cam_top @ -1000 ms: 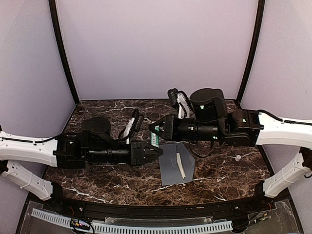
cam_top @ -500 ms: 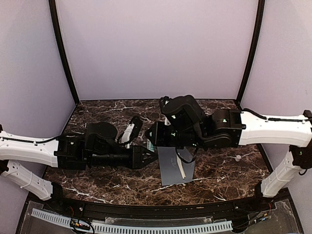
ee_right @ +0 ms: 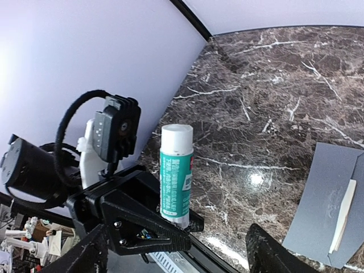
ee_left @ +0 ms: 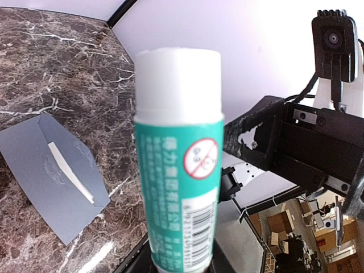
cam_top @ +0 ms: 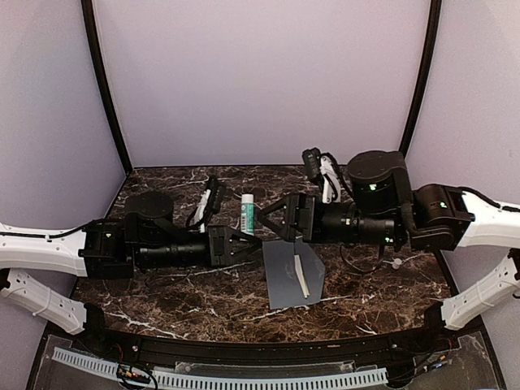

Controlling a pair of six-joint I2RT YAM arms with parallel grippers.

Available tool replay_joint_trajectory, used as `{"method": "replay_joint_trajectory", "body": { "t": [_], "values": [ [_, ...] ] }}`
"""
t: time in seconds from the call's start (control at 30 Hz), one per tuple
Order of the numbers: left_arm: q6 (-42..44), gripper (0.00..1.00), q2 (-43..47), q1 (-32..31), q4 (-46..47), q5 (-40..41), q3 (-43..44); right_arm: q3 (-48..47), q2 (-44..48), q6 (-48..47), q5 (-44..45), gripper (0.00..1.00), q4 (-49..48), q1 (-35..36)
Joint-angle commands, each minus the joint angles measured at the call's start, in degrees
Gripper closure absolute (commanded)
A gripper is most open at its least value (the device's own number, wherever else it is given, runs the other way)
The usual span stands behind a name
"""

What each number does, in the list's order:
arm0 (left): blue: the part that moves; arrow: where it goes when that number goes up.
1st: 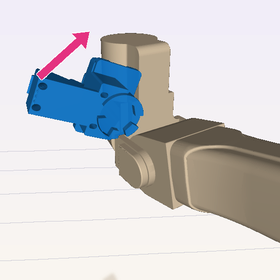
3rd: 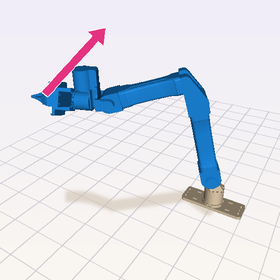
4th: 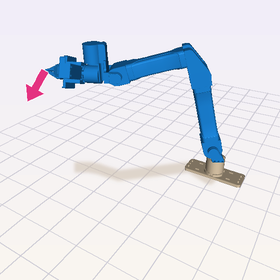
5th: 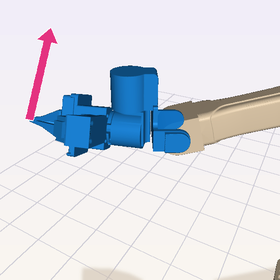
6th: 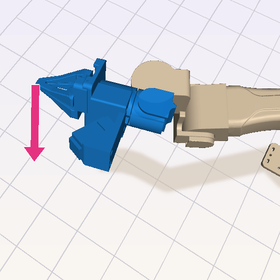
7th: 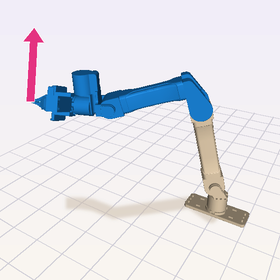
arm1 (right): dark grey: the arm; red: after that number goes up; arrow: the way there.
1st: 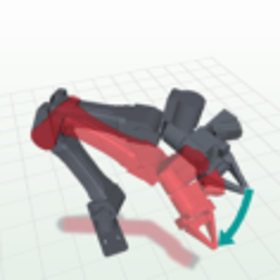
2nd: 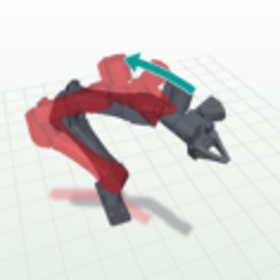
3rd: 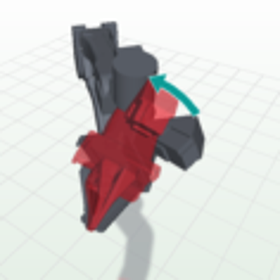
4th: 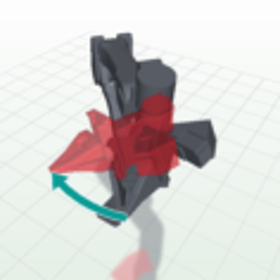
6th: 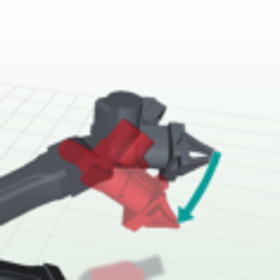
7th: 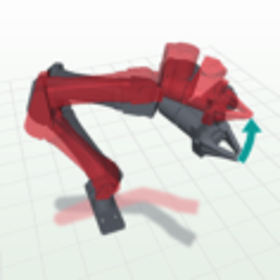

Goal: Place the letter into the envelope and seal it
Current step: Unscrew the solid glue.

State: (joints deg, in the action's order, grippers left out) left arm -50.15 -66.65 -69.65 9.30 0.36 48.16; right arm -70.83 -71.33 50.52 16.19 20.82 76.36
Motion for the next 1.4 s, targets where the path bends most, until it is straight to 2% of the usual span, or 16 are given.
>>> {"method": "replay_joint_trajectory", "body": {
  "t": [0.0, 0.1, 0.2, 0.4, 0.5, 0.6, 0.7, 0.9, 1.27, 1.37],
  "values": [
    [1.7, 1.0, 1.8, 0.1, 6.0, -7.4, -0.9, 5.0, 5.1, -3.3, -3.7, 0.18, -8.9, -0.1],
    [4.4, 1.0, 1.8, 0.1, 8.7, -11.6, -1.0, 9.1, 7.9, -5.1, -7.1, 0.15, -14.8, -1.4],
    [5.8, 1.0, 1.8, 0.1, 11.4, -17.5, -0.8, 14.8, 10.6, -5.9, -15.3, 0.13, -25.6, -3.9],
    [4.9, 1.0, 1.0, 0.0, 22.7, -29.7, -1.5, 20.6, 9.8, -6.4, -27.6, 0.16, -43.3, -5.5],
    [4.2, 1.0, 0.0, -0.1, 25.8, -34.5, -1.0, 20.2, 7.5, -6.5, -31.8, 0.26, -48.4, -5.3],
    [4.4, 1.0, -0.8, -0.2, 26.1, -35.7, -0.4, 19.2, 5.4, -7.0, -35.3, 0.33, -52.7, -4.5],
    [4.4, 1.0, -1.0, -0.2, 26.1, -35.8, 0.0, 18.3, 4.1, -8.0, -36.1, 0.38, -54.2, -3.5],
    [4.6, 1.0, -1.5, -0.2, 26.5, -35.8, 0.1, 18.8, 3.8, -7.3, -35.8, 0.59, -56.3, -3.0],
    [5.8, 1.0, -1.0, -0.2, 24.4, -32.2, -0.2, 19.4, 4.2, -6.9, -33.8, 0.95, -54.4, -2.8],
    [7.4, 1.0, 0.0, -0.2, 21.1, -29.1, -0.2, 19.2, 4.2, -6.9, -33.3, 1.0, -53.4, -2.8]
  ]
}}
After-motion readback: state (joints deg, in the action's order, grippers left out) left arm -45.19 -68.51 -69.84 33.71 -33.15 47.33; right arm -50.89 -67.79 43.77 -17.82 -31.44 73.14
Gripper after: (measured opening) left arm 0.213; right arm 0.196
